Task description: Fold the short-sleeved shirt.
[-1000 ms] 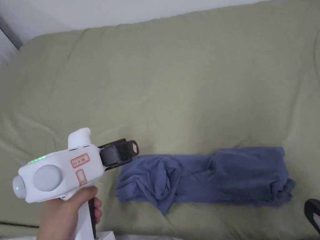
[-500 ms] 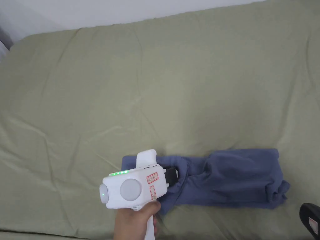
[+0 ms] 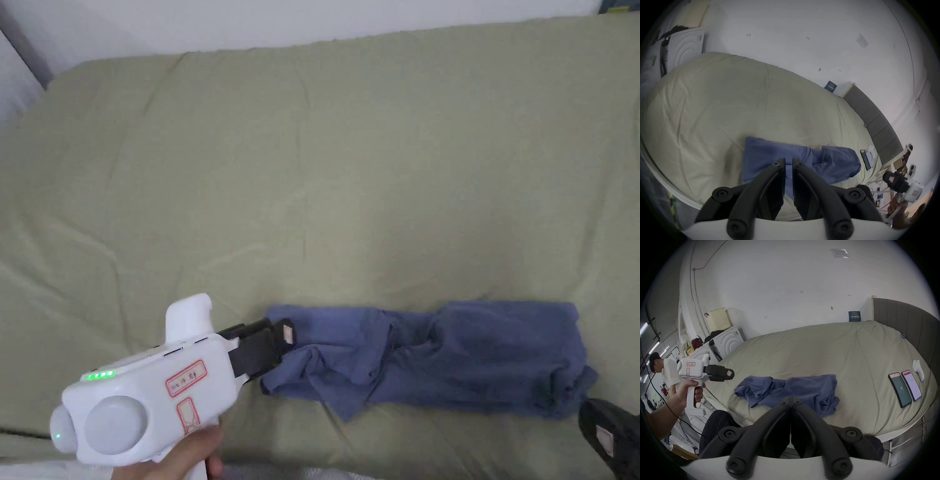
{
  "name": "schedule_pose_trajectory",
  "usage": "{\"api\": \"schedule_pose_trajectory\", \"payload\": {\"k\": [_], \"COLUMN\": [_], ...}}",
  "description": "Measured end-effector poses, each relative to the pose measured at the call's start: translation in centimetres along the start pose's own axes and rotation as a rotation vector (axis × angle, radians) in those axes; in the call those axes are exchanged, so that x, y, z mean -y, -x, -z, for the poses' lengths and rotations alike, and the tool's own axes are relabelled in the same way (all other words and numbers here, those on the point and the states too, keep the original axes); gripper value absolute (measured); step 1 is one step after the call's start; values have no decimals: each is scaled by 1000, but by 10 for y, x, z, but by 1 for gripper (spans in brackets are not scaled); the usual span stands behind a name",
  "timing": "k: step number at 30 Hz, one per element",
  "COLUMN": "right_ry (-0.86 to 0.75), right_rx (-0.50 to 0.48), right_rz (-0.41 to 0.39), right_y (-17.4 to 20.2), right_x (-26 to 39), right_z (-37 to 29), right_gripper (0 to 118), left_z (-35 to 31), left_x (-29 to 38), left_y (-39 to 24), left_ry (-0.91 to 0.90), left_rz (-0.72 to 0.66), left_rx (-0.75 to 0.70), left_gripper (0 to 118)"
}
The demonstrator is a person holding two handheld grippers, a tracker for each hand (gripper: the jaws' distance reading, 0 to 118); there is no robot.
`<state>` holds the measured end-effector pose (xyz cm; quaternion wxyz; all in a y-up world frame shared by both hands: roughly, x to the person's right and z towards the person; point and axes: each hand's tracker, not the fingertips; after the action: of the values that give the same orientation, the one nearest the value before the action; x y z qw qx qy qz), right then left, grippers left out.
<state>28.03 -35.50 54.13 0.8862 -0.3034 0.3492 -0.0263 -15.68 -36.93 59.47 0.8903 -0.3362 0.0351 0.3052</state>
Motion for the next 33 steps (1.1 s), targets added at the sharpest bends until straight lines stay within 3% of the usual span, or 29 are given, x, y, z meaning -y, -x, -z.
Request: {"api": "schedule_pose_trajectory", "payload": {"k": [1, 2, 6, 10, 12, 13, 15, 16, 17, 20, 22, 23, 24, 25, 26, 27, 28, 30, 33], "right_ry": [1, 2, 18, 57, 65, 65, 60, 60, 60, 73, 74, 70, 67, 65, 65, 64, 64, 60, 41], "right_rx": [-1, 1, 12, 25, 33, 35, 36, 35, 34, 35, 39, 37, 34, 30, 27, 26, 29, 47, 28], "right_rz": [0, 0, 2, -9, -18, -20, -19, -17, -15, -17, -30, -33, -34, -35, -36, -40, -48, -77, -66], "right_y": [3, 4, 6, 7, 10, 10, 13, 13, 14, 17, 19, 21, 22, 22, 23, 24, 25, 28, 28], "right_x": [0, 1, 2, 3, 1, -1, -5, -7, -9, -12, -14, -15, -15, -16, -16, -17, -18, -21, -23], "right_z": [0, 0, 0, 9, 11, 12, 14, 15, 17, 25, 26, 26, 26, 26, 27, 28, 29, 28, 24], "right_gripper": [0, 0, 0, 0, 0, 0, 0, 0, 0, 0, 0, 0, 0, 0, 0, 0, 0, 0, 0], "left_z": [-2, -3, -2, 39, 69, 81, 87, 99, 114, 138, 140, 138, 134, 142, 147, 141, 137, 125, 96], "left_x": [-4, -8, -25, -23, -8, 1, -3, -6, -4, -2, -6, -7, -7, -2, 4, 5, 3, 2, -4], "left_y": [7, 15, 79, 160, 165, 172, 173, 173, 165, 149, 145, 143, 126, 118, 115, 122, 125, 112, 111], "left_ry": [4, 4, -3, 120, 200, 264, 187, 255, 324, 333, 330, 328, 324, 348, 340, 298, 265, 250, 138], "left_rz": [-21, -48, -207, -503, -598, -617, -596, -648, -673, -501, -490, -489, -439, -394, -409, -504, -493, -416, -428], "left_rx": [57, 97, 215, 364, 319, 356, 653, 690, 691, 695, 658, 609, 515, 293, 194, 371, 378, 236, 213], "left_gripper": [93, 118, 118, 118, 118, 118, 118, 118, 118, 118, 118, 107, 69, 12, 13, 13, 13, 13, 13]}}
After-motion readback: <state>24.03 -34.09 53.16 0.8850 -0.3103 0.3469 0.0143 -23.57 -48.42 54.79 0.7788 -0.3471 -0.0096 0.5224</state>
